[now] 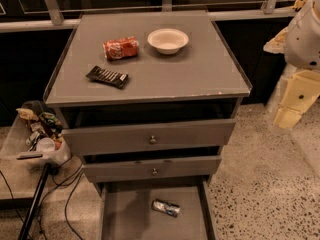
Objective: Pick redbull can from bottom drawer and place on counter
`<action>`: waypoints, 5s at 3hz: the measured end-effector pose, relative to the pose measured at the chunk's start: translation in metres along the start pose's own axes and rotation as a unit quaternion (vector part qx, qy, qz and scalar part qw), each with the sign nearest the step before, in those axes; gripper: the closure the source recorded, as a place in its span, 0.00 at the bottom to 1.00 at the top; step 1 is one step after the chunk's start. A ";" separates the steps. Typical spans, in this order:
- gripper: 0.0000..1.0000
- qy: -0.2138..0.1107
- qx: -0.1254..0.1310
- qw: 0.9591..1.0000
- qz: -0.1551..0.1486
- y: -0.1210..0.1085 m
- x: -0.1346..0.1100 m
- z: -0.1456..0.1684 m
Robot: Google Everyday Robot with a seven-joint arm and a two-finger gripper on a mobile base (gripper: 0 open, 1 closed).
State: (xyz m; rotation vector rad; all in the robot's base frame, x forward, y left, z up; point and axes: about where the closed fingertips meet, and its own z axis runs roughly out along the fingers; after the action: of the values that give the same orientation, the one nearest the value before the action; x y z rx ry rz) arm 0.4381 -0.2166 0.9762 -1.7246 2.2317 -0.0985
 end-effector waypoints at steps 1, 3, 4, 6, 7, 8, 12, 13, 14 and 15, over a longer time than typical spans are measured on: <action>0.00 0.000 0.000 1.000 0.000 0.000 0.000 0.000; 0.00 -0.023 -0.030 0.999 -0.015 0.037 0.004 0.045; 0.00 -0.053 -0.036 0.998 -0.007 0.069 0.017 0.082; 0.00 -0.088 -0.022 0.994 0.060 0.099 0.035 0.184; 0.00 -0.092 -0.006 0.994 0.064 0.092 0.034 0.185; 0.00 -0.092 -0.006 0.994 0.064 0.092 0.034 0.185; 0.00 -0.129 -0.079 0.987 0.060 0.112 0.007 0.324; 0.00 -0.186 -0.070 0.978 0.065 0.113 0.010 0.356; 0.00 -0.210 -0.060 0.974 0.067 0.116 0.020 0.393; 0.00 -0.198 -0.054 0.976 0.075 0.118 0.035 0.431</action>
Offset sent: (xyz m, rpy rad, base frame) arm -0.0169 0.0036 -0.0351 0.0105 0.0178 0.0458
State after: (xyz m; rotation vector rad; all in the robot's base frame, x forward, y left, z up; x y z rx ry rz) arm 0.4458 -0.1587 0.5316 -1.4628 2.0846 0.3757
